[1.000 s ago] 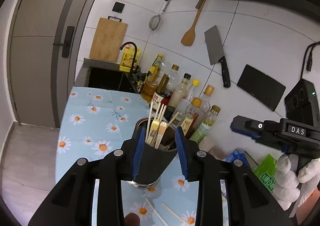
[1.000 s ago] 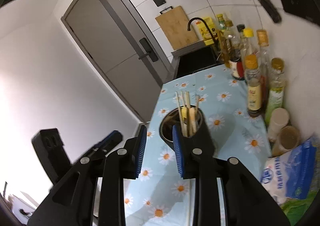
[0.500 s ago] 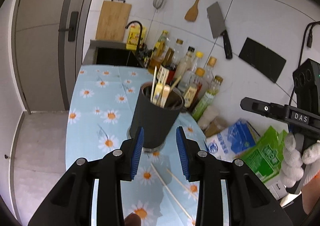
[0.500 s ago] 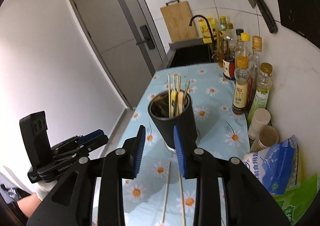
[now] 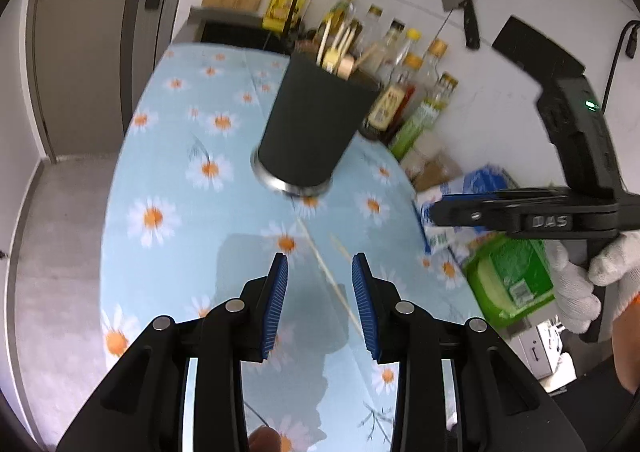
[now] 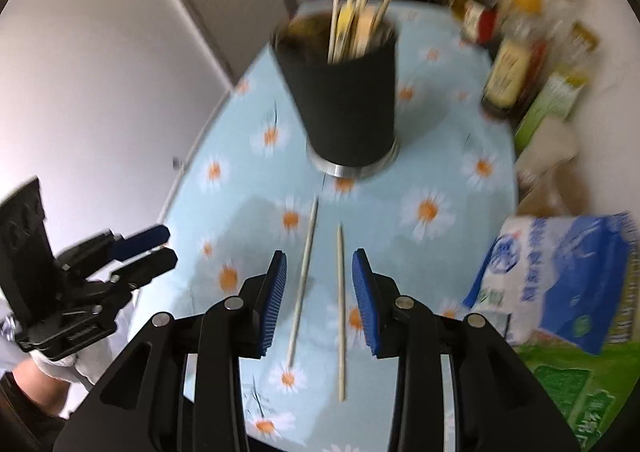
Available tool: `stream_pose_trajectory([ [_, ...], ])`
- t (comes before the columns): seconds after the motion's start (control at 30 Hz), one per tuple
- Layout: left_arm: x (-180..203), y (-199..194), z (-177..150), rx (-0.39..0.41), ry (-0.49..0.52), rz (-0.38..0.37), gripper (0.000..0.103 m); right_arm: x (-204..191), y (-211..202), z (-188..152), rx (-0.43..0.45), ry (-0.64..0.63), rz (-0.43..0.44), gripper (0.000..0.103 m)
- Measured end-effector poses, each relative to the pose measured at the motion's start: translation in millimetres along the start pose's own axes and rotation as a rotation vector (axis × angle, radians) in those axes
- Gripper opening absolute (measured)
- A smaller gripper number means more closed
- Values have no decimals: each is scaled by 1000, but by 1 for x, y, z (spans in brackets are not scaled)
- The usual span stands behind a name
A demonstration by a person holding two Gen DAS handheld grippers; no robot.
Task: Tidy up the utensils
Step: 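Move both tools down to the two chopsticks lying beside the holder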
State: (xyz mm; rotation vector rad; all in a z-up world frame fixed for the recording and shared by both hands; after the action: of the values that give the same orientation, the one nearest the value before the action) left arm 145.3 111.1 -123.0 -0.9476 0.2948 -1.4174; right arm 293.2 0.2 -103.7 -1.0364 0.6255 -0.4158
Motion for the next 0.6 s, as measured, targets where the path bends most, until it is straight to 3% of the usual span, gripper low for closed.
stream_pose_trajectory([
  [0.2, -11, 11, -34, -85, -57, -8, 32, 8, 66, -15, -223, -7, -43, 35],
  [0.27, -16, 10, -41, -95, -84, -8, 32, 12, 84, -19, -285, -6, -50, 28],
  [0.6, -39, 7, -54, -111, -161, -5, 32, 13, 122, -26, -464, 12, -91, 21],
])
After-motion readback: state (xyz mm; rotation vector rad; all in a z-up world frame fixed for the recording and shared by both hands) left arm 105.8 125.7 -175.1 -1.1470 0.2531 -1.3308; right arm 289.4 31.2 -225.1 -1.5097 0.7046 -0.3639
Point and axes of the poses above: each gripper's, at about its wrist camera, not at the fingertips, and y roughly the way its jaws point, x to its right, z to its top, the point moved 3 cm from there along y, roughly the way its jaws point, and after that the axes turned 5 degrees about z, right-handed, at the moved point
